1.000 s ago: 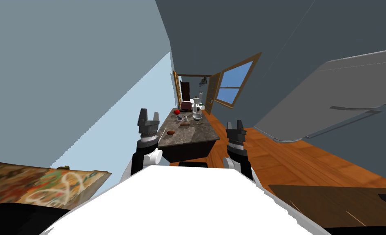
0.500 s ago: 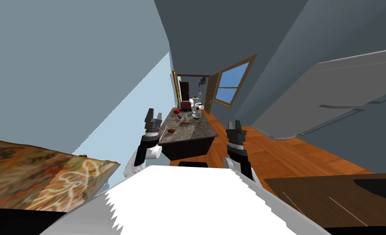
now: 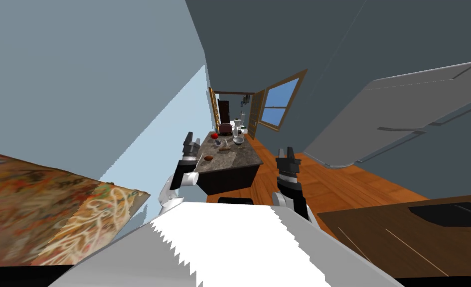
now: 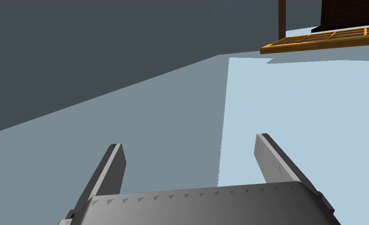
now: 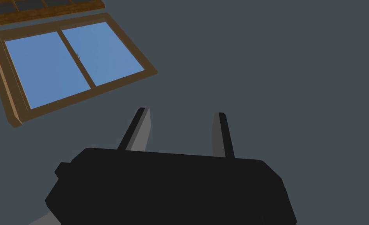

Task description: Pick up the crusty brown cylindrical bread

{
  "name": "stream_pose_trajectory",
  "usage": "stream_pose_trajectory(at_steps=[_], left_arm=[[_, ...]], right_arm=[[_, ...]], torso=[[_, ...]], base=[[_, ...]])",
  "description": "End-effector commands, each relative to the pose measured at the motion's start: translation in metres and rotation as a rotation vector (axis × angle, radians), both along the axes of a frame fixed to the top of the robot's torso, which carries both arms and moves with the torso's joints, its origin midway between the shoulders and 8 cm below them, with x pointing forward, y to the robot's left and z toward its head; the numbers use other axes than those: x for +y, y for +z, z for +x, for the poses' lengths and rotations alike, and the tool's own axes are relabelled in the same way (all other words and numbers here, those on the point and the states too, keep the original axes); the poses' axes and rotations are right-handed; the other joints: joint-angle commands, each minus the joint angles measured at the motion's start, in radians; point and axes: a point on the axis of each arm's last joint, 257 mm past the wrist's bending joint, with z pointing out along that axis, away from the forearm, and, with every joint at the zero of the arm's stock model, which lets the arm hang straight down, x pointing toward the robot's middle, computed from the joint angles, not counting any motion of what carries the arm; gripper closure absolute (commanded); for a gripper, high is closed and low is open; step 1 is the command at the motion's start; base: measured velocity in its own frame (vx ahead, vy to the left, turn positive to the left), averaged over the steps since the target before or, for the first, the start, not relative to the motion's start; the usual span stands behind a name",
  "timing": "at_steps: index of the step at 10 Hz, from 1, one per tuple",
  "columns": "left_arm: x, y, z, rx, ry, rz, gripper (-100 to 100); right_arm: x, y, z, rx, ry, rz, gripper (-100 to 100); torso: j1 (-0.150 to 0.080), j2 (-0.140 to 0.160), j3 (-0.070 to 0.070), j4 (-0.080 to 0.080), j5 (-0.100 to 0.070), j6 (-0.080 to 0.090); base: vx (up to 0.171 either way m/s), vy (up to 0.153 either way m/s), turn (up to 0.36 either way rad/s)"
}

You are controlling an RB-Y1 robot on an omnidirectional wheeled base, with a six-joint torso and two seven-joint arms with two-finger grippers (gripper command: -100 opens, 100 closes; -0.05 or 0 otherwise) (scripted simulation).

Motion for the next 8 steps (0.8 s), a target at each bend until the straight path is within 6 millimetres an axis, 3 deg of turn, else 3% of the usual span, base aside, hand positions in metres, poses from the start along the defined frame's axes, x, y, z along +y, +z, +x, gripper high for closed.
stream_pose_trajectory(at_steps=[1,8], left_arm=[[0.008,-0.009,0.014,0.03,0.005,-0.01,-100],[0.048,-0.04,0.085,0.189,0.039,-0.1,-100]], right_arm=[[0.0,0.0,0.0,0.0,0.0,0.0,0],[0.0,0.0,0.0,0.0,0.0,0.0,0]], torso=[[0.0,0.0,0.0,0.0,0.0,0.0],[0.0,0.0,0.0,0.0,0.0,0.0]], base=[[-0.018,-0.012,-0.033],[-0.035,-0.015,-0.033]])
